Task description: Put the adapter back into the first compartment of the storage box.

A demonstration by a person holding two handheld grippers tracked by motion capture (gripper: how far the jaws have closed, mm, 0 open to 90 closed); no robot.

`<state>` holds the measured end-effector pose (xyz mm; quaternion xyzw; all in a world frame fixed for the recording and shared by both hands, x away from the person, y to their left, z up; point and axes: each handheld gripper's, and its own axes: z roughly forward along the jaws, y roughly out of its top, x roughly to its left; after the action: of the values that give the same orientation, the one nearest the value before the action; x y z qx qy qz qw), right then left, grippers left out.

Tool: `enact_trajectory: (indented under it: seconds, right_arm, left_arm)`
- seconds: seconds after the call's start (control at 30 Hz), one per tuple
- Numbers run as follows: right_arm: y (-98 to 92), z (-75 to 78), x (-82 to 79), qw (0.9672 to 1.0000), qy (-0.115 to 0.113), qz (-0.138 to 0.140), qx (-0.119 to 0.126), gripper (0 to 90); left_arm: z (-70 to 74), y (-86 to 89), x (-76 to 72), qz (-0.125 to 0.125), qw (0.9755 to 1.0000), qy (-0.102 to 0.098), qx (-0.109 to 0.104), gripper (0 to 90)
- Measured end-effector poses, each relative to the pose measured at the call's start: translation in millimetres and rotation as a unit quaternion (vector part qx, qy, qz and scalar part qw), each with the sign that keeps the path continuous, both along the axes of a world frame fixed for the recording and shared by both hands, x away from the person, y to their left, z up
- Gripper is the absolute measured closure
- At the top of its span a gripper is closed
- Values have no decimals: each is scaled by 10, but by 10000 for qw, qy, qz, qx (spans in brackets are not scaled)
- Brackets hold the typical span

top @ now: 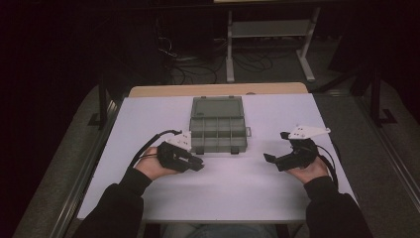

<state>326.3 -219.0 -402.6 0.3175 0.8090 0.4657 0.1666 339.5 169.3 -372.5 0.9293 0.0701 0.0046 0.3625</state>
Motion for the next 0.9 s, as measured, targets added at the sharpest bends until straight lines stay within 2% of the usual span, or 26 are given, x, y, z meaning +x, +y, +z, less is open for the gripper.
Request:
enact_trajectory:
  seconds: [0.17, 0.23, 0.43, 0.9]
  right_arm:
    - [-6, 7, -8, 10000, -9, 5, 20, 0]
    - [-2, 6, -9, 10000, -17, 21, 11, 0]
    - [11, 5, -16, 10000, -3, 42, -23, 0]
    - [2, -2, -9, 10000, 22, 51, 0, 0]
  left_arm:
    - [89, 17, 53, 29, 9999, -91, 45, 763]
    - [161, 49, 101, 70, 9999, -76, -38, 763]
    - [218, 94, 204, 161, 9998, -79, -128, 763]
    - [367, 176, 476, 389, 9991, -195, 6, 763]
